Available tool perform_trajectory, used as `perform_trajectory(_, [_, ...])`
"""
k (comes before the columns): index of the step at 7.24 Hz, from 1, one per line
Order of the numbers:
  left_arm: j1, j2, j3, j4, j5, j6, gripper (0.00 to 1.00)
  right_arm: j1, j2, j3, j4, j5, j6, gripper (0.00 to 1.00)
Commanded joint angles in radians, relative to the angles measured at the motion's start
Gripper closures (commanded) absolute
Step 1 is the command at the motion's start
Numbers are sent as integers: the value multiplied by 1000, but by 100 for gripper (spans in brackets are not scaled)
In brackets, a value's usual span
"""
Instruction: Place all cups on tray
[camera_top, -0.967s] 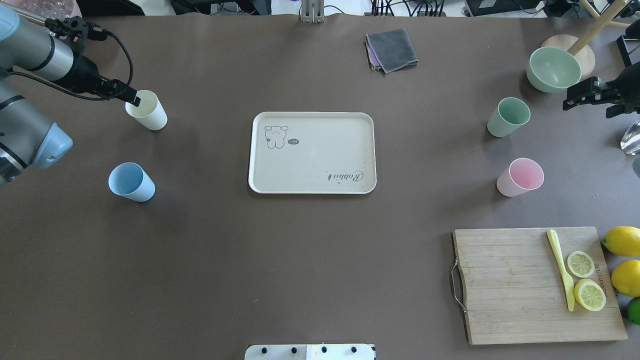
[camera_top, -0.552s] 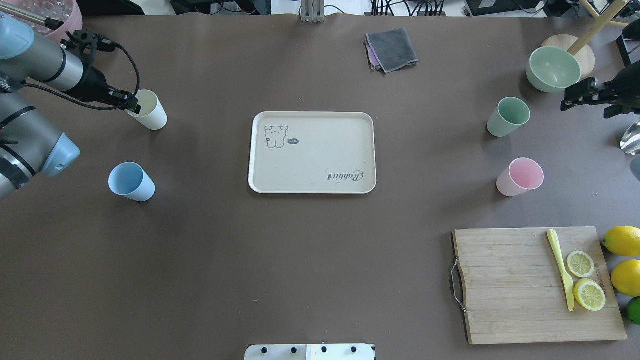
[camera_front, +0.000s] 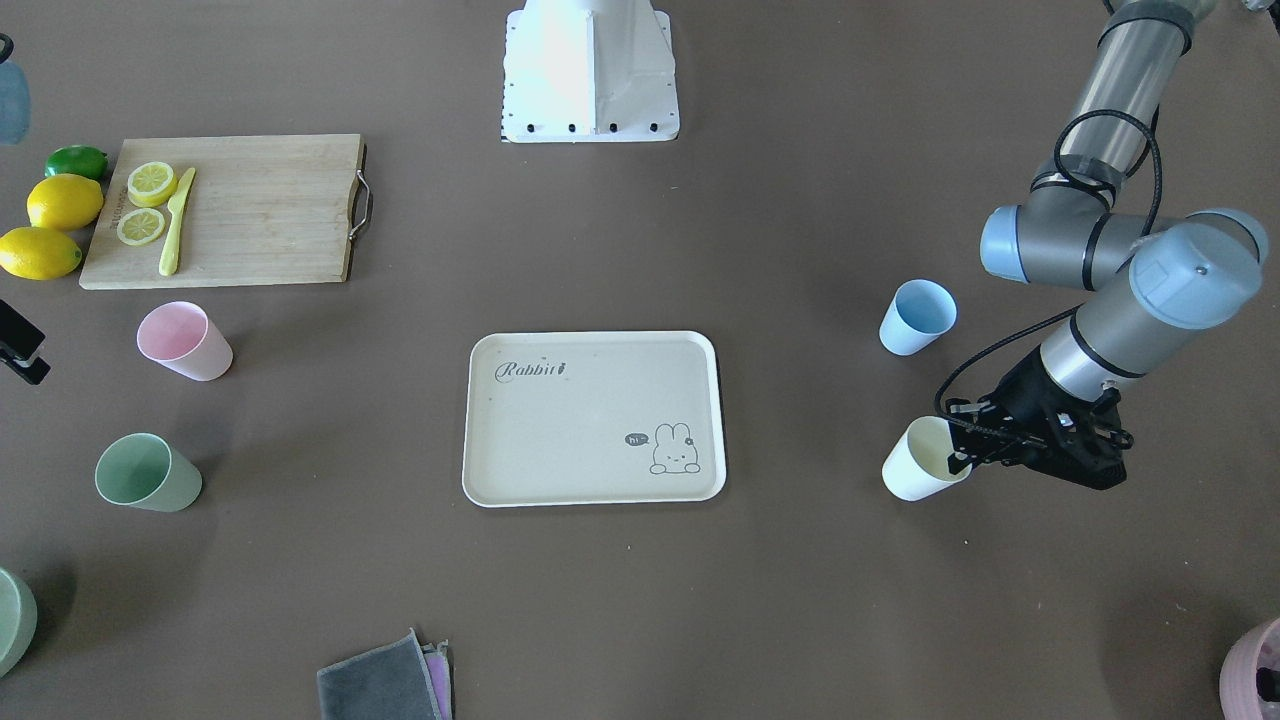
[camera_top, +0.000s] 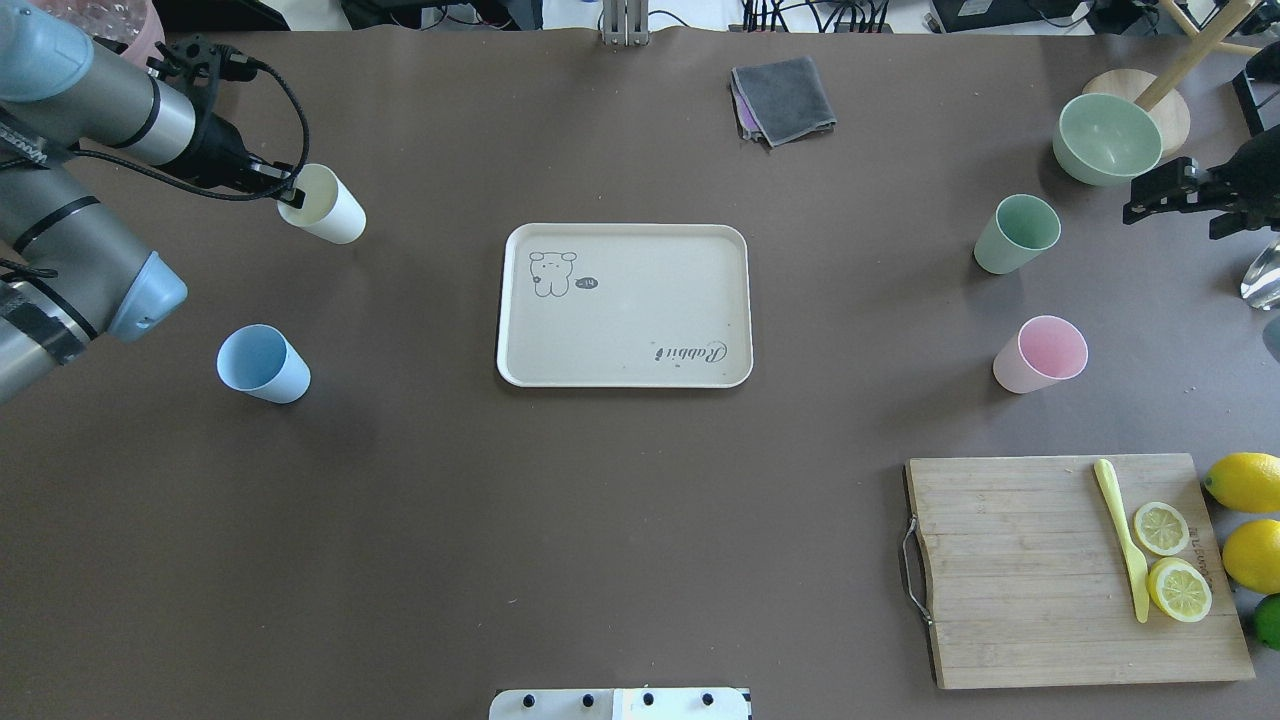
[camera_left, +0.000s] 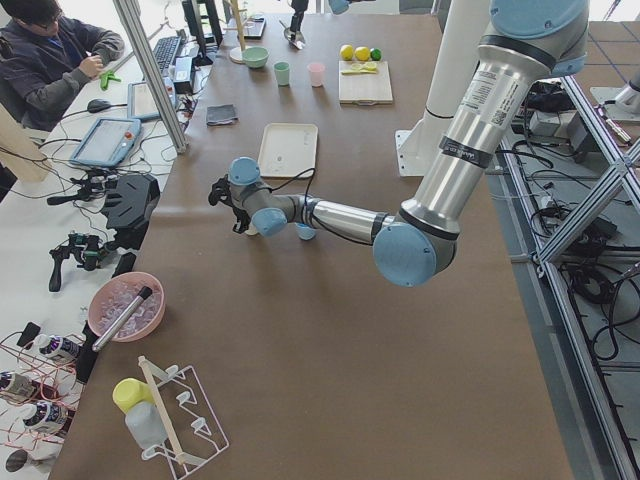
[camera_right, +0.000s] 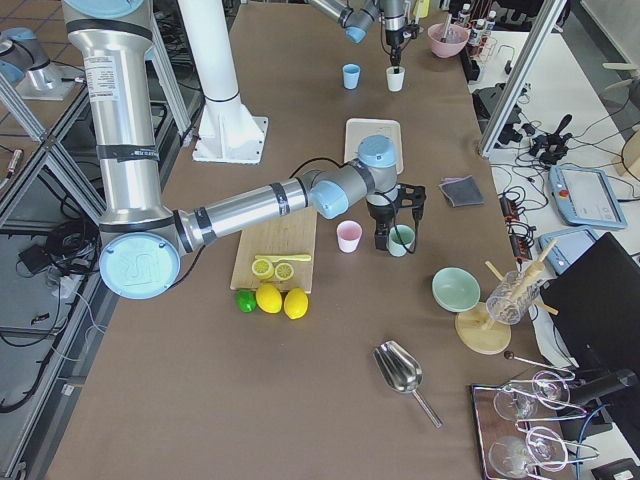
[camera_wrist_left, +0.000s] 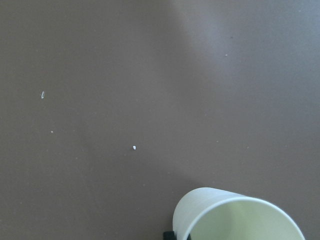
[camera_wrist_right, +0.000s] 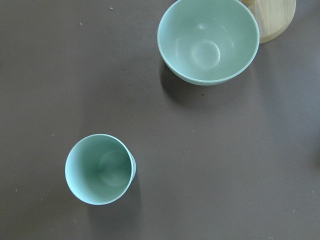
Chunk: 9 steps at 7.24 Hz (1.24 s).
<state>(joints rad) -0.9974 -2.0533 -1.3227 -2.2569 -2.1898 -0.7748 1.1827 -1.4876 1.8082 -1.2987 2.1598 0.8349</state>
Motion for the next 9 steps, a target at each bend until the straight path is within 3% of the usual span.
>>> perform_trajectory(1, [78,-94,-88,139,24,-170,100,0,-3,0,4,0,1,0])
perform_trajectory(2, [144,-135,-120,202,104,-214,100,0,-3,2,4,0,0,0])
perform_trajectory(4, [258,-268,-71,304,229,-289,100,0,-2,2,5,0,-2,0])
perform_trajectory(5, [276,-318,-19,327,257,-291,100,0,-2,2,4,0,0,0])
perform_trajectory(9, [276,-315,0,329,266,-265,100,0,1,2,4,2,0,0])
